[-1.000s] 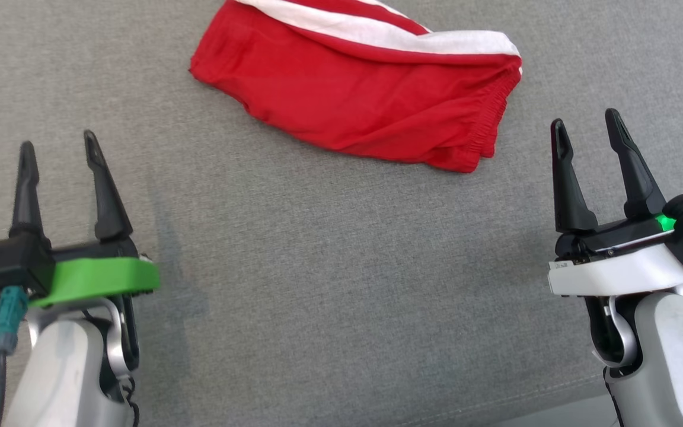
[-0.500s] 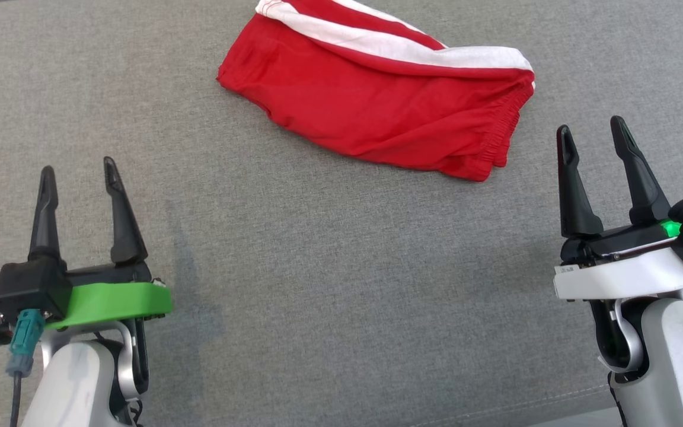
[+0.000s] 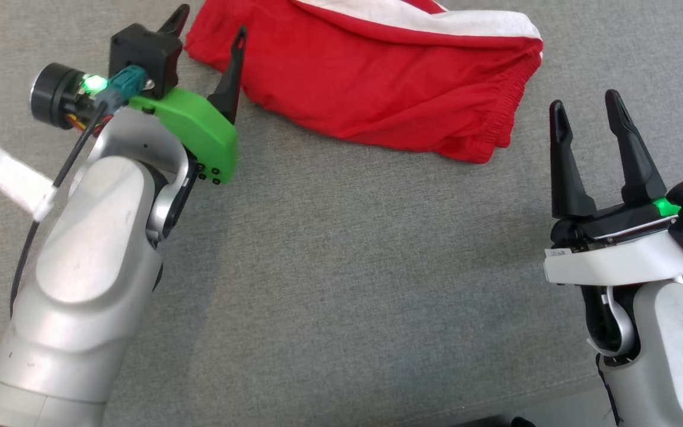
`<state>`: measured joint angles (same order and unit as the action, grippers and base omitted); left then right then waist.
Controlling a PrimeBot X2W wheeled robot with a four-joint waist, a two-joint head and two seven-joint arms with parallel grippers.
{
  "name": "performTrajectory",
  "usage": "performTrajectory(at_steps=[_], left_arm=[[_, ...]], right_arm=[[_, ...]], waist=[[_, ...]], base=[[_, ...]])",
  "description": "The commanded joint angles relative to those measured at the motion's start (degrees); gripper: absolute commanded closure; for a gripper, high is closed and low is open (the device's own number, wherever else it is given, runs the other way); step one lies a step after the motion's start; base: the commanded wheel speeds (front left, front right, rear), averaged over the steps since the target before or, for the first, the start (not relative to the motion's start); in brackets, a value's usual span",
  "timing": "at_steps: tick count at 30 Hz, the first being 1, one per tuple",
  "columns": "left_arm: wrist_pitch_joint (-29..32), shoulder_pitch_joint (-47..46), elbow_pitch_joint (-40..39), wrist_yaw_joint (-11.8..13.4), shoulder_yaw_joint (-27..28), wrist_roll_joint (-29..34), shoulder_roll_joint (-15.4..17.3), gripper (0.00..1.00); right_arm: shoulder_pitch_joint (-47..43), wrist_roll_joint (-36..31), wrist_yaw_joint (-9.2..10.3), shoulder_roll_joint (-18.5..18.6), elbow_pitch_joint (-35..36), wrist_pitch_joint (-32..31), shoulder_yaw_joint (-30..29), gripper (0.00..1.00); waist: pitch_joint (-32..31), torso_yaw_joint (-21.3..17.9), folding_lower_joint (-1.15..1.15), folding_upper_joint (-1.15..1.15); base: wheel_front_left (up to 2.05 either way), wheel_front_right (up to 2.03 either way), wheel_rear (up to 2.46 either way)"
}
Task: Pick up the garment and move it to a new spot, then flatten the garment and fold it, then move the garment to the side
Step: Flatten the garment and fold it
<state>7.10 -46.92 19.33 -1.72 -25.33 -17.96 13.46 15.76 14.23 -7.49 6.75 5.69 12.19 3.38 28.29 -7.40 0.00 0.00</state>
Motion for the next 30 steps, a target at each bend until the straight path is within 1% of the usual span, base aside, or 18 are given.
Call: performTrajectory(at_steps=[1, 3, 6, 11, 14, 16, 17, 18, 19, 22, 26, 30], left_arm=[[1.2, -2.11, 3.1, -0.77, -0.34, -0.15, 0.01, 0.0], [2.82, -5.32, 8.53, -1.75, -1.16, 0.09, -0.37, 0.0], [3.7, -8.92, 16.56, -2.0, -1.48, 0.58, -0.2, 0.0], [4.89, -12.53, 27.49, -0.17, -2.4, 3.04, 1.25, 0.0], [7.3, -13.68, 33.13, 0.81, -2.59, 3.05, 1.21, 0.0], [9.91, -13.63, 35.99, -0.31, -2.81, 1.95, 0.12, 0.0], [11.12, -13.63, 36.98, -0.86, -3.01, 1.7, -0.36, 0.12], [11.91, -13.72, 37.76, -1.4, -3.25, 1.44, -0.83, 0.81], [12.72, -13.77, 38.43, -1.86, -3.43, 1.11, -1.15, 1.0], [12.75, -13.84, 39.03, -2.65, -3.51, 0.19, -1.68, 1.0], [8.59, -11.86, 37.47, -2.22, -2.37, -1.26, -1.72, 1.0], [4.15, -6.14, 34.84, -1.75, -1.34, -2.68, -1.03, 1.0]], right_arm=[[0.83, 0.39, 0.0, -0.29, -0.39, 0.49, 0.34, 0.0], [1.47, 0.78, 0.0, -0.61, -0.88, 0.93, 0.63, 0.0], [2.06, 0.96, 0.0, -1.12, -1.72, 1.5, 1.15, 0.0], [2.39, 1.38, 0.0, -1.44, -3.07, 2.02, 1.49, 0.0], [2.32, 1.53, 0.0, -1.5, -3.63, 2.24, 1.45, 0.0], [2.14, 1.39, 0.0, -1.51, -3.99, 2.27, 1.33, 0.0], [2.1, 1.33, 0.0, -1.5, -4.14, 2.31, 1.28, 0.0], [2.14, 1.3, 0.0, -1.49, -4.3, 2.37, 1.24, 0.0], [2.22, 1.26, 0.0, -1.47, -4.41, 2.39, 1.23, 0.0], [2.4, 1.23, 0.0, -1.18, -4.67, 2.42, 1.39, 0.0], [1.53, 0.78, 0.0, -0.96, -4.72, 2.16, 1.13, 0.0], [0.08, 0.4, 0.0, -0.72, -4.69, 1.59, 0.7, 0.0]], waist=[[2.36, -2.48, 0.0, 0.0], [3.19, -3.38, 0.0, 0.0], [4.07, -4.56, 0.0, 0.0], [4.56, -5.66, 0.0, 0.0], [4.62, -5.71, 0.0, 0.0], [4.43, -5.48, 0.0, 0.0], [4.32, -5.35, 0.0, 0.0], [4.19, -5.2, 0.0, 0.0], [4.02, -5.04, 0.0, 0.0], [3.42, -4.48, 0.0, 0.0], [2.15, -3.54, 0.0, 0.0], [-0.23, -2.18, 0.0, 0.0]], base=[[0.0, 0.0, 0.0], [0.0, 0.0, 0.0], [0.0, 0.0, 0.0], [0.0, 0.0, 0.0], [0.0, 0.0, 0.0], [0.0, 0.0, 0.0], [0.0, 0.0, 0.0], [0.0, 0.0, 0.0], [0.0, 0.0, 0.0], [0.0, 0.0, 0.0], [0.0, 0.0, 0.0], [0.0, 0.0, 0.0]])
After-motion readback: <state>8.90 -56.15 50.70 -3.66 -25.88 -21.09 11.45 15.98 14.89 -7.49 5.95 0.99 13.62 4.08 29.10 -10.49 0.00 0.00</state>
